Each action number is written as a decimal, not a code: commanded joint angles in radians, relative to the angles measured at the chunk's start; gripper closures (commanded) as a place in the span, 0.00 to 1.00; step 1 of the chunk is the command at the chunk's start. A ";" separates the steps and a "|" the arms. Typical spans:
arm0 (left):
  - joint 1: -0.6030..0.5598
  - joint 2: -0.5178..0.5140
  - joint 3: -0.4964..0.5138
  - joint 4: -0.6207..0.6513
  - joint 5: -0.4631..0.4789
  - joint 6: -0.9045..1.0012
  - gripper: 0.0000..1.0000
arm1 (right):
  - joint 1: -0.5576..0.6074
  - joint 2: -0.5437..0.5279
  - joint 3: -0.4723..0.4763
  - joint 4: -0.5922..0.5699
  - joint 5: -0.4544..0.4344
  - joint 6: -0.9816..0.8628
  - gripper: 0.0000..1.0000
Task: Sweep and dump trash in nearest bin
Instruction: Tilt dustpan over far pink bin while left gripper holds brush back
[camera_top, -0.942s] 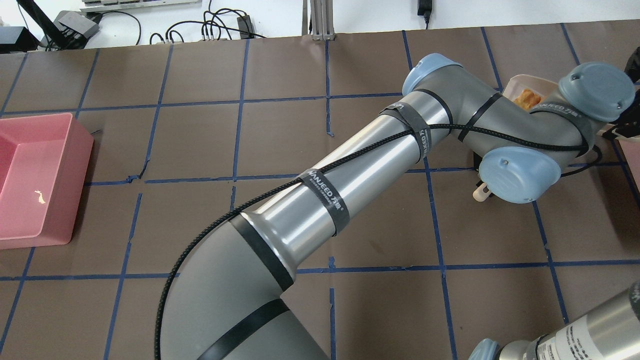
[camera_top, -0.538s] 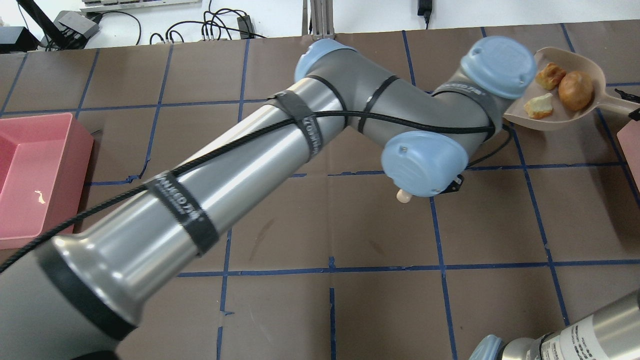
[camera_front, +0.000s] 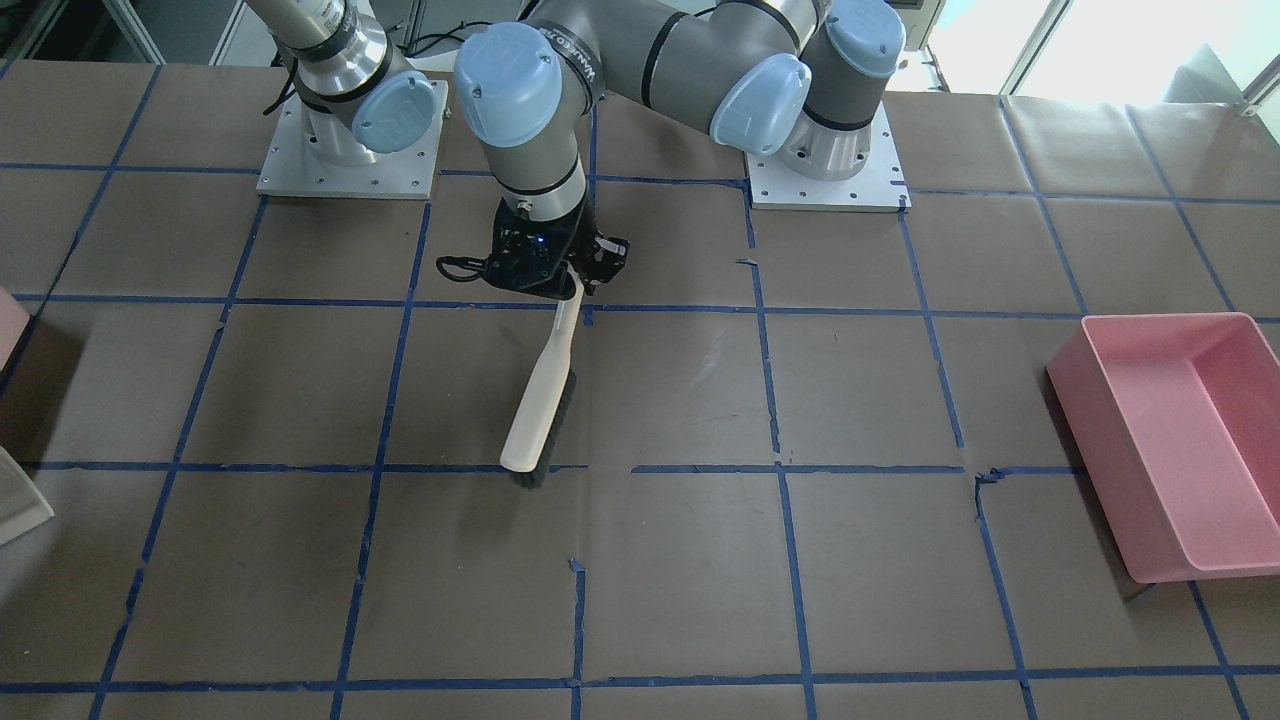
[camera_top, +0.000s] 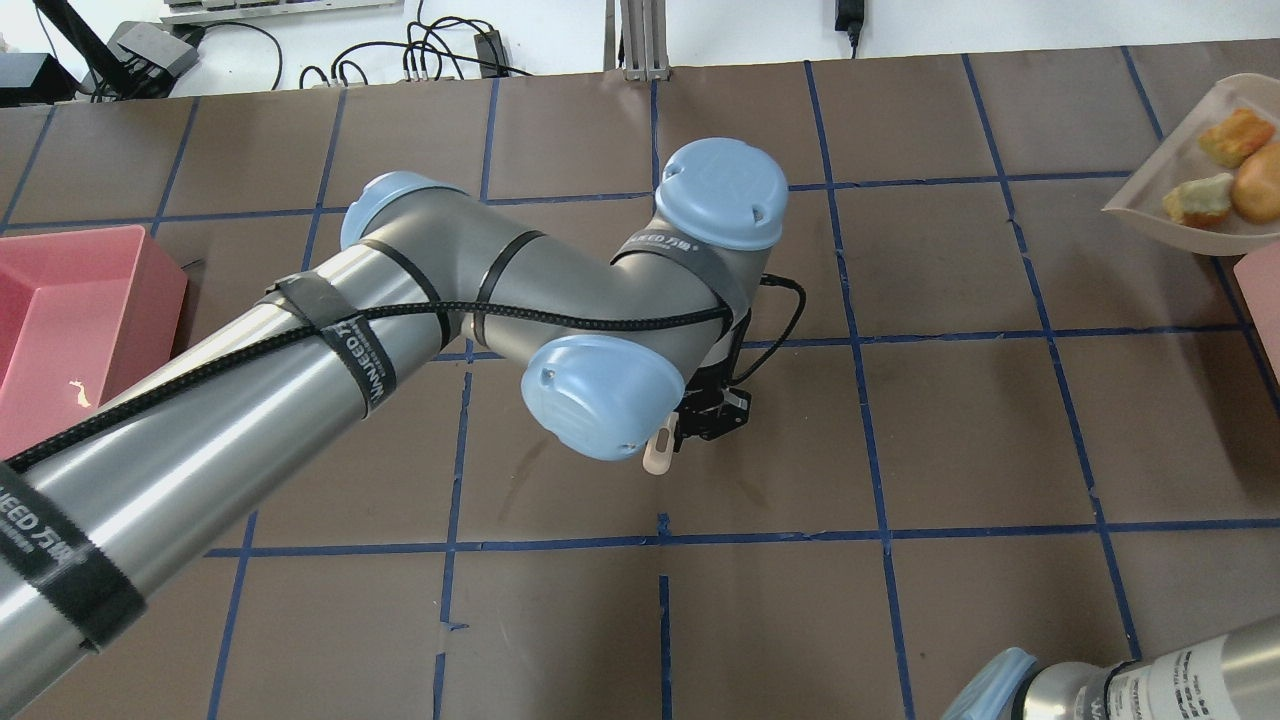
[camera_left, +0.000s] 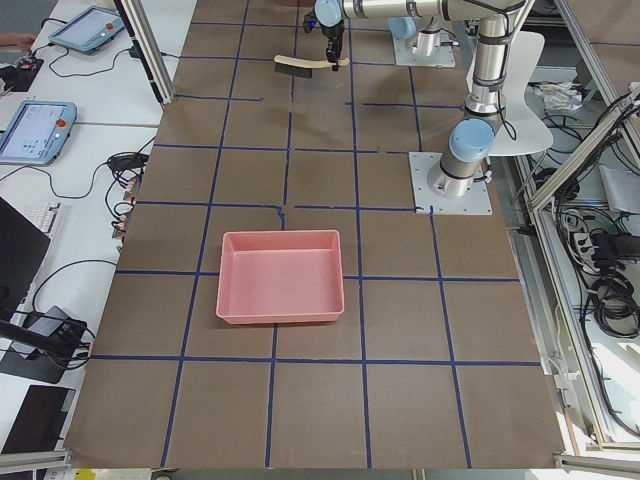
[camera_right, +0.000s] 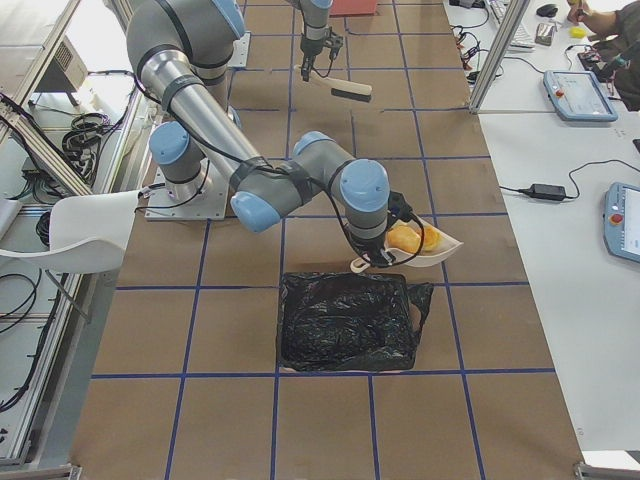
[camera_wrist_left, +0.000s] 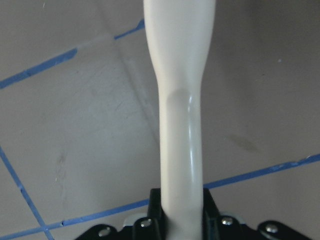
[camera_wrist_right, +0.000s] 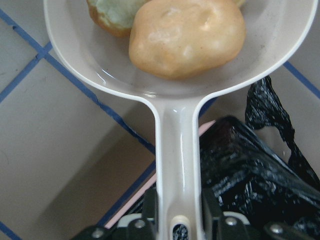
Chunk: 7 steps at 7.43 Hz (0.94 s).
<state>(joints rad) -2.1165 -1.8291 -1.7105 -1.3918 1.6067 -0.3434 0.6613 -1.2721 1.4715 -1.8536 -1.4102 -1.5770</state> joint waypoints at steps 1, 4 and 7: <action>0.012 0.040 -0.102 0.035 -0.092 -0.043 0.99 | -0.145 -0.077 0.007 0.039 0.060 -0.012 0.90; 0.036 0.039 -0.210 0.220 -0.131 -0.098 0.99 | -0.317 -0.151 0.004 0.154 0.057 -0.057 0.91; 0.047 0.017 -0.210 0.250 -0.133 -0.240 0.99 | -0.412 -0.199 -0.003 0.257 -0.005 -0.057 0.91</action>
<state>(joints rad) -2.0710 -1.8041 -1.9184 -1.1630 1.4755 -0.5434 0.2891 -1.4590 1.4716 -1.6235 -1.3853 -1.6330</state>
